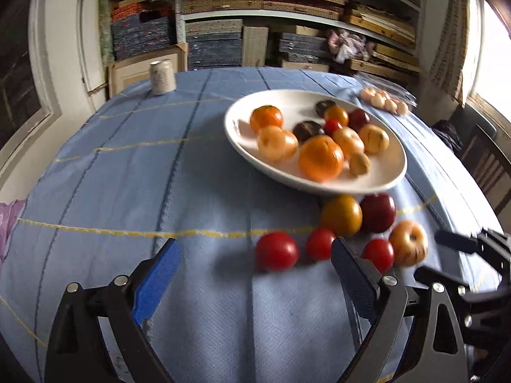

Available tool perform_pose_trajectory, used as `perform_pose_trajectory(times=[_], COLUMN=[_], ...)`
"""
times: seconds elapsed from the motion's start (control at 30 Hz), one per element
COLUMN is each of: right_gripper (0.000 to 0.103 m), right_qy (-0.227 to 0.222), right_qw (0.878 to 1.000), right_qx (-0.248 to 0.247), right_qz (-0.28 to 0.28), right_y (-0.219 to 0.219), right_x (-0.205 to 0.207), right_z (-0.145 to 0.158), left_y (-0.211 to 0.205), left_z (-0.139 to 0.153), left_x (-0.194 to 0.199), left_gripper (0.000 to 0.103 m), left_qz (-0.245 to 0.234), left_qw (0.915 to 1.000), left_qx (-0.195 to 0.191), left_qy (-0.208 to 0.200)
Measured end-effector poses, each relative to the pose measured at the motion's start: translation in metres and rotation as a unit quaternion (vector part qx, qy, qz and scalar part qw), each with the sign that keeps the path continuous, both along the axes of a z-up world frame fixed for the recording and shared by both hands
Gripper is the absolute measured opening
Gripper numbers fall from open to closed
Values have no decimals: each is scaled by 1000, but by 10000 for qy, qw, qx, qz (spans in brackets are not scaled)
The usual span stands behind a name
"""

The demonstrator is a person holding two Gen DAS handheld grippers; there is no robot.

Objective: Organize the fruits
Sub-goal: 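Grasp the large pale streaked apple with the right tool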

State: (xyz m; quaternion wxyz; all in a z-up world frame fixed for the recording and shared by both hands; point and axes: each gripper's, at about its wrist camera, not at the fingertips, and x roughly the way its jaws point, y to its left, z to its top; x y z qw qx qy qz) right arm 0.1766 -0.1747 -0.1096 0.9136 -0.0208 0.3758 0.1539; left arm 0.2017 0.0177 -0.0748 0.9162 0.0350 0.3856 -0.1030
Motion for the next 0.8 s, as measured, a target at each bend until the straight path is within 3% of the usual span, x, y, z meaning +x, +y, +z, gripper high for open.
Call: perform_pose_trajectory(times=[0.23,0.57,0.67,0.8], right_gripper=[58,57,46,45], right_qy=[38,81,115,91], right_qw=[9997,9997,9997,9996], right_qx=[-21,-28,87,115], right_qz=[-230,-216,-190,-228], right_y=[3,9,8,6], right_x=[12,23,28,26], right_z=[-3,-4,-4,-5], left_y=[-9,-2,-2,-2], left_z=[-5,-10,-11,-13], left_x=[-5,1,2,3], left_gripper=[95,95,95,95], left_qz=[-112,-56,-61,-76], left_qw=[9995,10000,10000,9999], left_qx=[223,23,36,49], left_qy=[-209,-7,37,58])
